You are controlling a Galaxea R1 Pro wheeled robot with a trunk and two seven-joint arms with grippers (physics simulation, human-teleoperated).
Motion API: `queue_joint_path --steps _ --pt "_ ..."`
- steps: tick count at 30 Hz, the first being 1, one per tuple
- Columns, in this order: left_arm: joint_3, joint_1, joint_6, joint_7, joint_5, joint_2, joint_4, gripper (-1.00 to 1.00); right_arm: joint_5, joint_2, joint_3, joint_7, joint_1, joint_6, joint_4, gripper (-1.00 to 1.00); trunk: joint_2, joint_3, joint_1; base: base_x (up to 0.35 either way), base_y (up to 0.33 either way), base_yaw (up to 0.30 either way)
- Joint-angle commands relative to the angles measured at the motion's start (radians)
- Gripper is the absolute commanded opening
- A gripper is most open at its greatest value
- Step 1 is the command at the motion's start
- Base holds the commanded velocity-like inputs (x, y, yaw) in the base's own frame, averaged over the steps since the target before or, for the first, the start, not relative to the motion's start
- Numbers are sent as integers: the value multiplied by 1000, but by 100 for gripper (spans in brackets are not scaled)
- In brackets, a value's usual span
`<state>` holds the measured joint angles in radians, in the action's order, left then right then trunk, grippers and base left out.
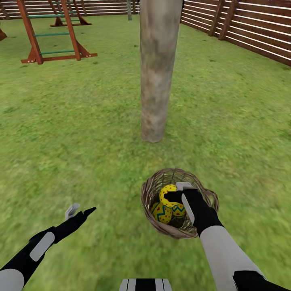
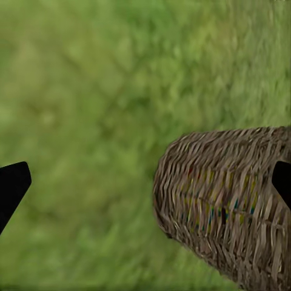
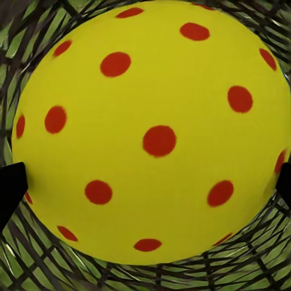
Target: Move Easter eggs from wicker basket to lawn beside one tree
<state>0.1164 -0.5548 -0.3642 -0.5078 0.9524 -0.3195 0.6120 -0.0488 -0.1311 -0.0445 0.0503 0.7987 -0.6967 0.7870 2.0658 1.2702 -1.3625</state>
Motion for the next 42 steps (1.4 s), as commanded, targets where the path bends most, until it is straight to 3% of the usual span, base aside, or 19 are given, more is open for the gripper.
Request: queue_joint_path --steps 1,9,17,21,25,30,42 --pt "4 0 -5 0 10 -1 0 100 -5 -1 -5 5 0 -4 1 -100 0 0 0 0 0 0" --pt "5 0 -5 0 9 -1 1 100 -2 -1 -5 7 1 -6 8 -100 0 -3 0 0 0 0" --pt "8 0 -5 1 11 0 0 100 -2 -2 -5 8 0 -8 8 -100 -56 -41 31 0 0 0" --pt "8 0 -5 2 8 20 0 100 -2 -1 -6 7 0 -9 8 -100 -84 -60 46 0 0 0" --pt "8 0 -5 2 8 22 0 100 -5 -1 -5 6 0 -12 5 -100 -112 -78 61 0 0 0" --pt "8 0 -5 2 8 22 1 100 -7 -2 -3 5 0 -99 9 -100 -147 -95 81 0 0 0" --pt "8 0 -5 2 8 22 0 100 -6 -2 -3 3 0 -107 9 -100 -231 -132 127 0 0 0"
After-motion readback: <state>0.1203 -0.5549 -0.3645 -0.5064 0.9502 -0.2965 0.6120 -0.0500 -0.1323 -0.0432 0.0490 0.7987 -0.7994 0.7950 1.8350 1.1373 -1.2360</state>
